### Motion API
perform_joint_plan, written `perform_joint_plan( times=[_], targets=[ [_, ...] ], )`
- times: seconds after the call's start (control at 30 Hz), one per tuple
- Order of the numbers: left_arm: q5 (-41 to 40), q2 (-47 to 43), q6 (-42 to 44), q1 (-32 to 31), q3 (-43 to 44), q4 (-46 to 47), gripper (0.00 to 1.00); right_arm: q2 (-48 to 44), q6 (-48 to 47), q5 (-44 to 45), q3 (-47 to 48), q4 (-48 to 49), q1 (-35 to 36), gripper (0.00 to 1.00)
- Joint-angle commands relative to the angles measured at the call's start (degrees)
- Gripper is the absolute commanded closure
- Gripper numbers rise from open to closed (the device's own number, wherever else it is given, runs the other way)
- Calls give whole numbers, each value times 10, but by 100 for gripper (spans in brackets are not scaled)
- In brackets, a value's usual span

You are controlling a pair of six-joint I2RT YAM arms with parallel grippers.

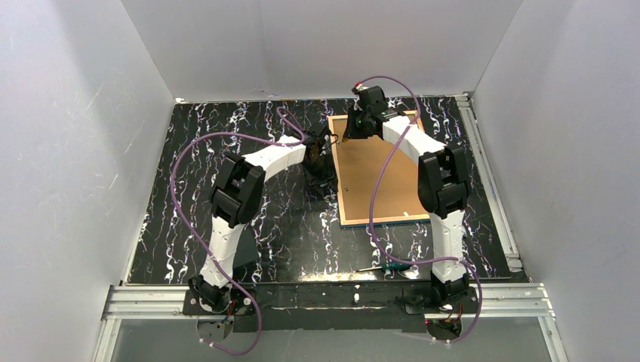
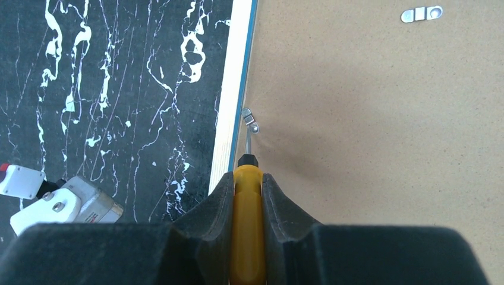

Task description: Take the photo out of the frame

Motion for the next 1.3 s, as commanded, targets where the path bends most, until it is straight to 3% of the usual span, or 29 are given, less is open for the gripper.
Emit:
perform_joint_plan(
  times=[0.0, 0.33, 0.4, 1.2, 1.27],
  targets=[
    [-67, 80, 28, -36, -62, -127, 50, -11, -39, -7, -17, 34, 13, 99],
    [-64, 76, 24, -37, -68, -126, 50, -9, -44, 16, -29, 37, 19, 99],
    [-63, 76, 24, -36, -70, -124, 50, -12, -75, -13, -33, 48, 25, 99],
    [-62, 75, 25, -37, -72, -120, 50, 5, -244, 37, -13, 16, 67, 99],
    [-62, 75, 24, -37, -72, -120, 50, 21, -256, 85, 9, 4, 71, 99]
  ],
)
